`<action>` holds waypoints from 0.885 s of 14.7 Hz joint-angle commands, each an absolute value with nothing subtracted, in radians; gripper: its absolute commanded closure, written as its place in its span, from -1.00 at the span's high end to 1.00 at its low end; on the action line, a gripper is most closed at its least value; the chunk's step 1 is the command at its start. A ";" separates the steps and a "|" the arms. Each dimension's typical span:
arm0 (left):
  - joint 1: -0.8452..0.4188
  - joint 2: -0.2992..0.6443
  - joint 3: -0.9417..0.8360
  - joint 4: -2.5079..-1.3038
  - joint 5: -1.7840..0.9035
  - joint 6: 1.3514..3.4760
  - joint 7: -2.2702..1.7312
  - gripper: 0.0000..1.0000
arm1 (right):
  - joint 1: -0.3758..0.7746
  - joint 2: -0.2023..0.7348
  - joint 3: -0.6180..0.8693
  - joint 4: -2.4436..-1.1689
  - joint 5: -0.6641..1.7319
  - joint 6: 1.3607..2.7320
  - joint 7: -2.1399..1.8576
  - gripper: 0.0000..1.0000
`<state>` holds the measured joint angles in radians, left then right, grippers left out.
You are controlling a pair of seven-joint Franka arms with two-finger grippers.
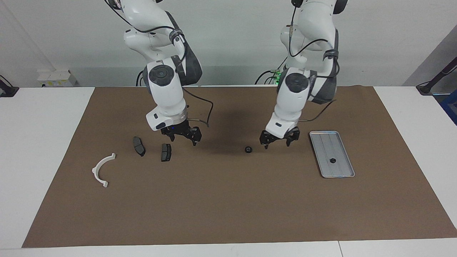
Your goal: Place bearing gear from tray to pile
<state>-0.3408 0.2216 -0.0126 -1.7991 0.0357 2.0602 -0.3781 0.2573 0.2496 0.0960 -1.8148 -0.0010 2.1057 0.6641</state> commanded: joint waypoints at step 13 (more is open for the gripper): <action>-0.005 0.262 -0.023 -1.948 0.040 2.287 0.078 0.90 | 0.597 0.615 0.092 -1.451 -0.083 2.086 1.144 1.00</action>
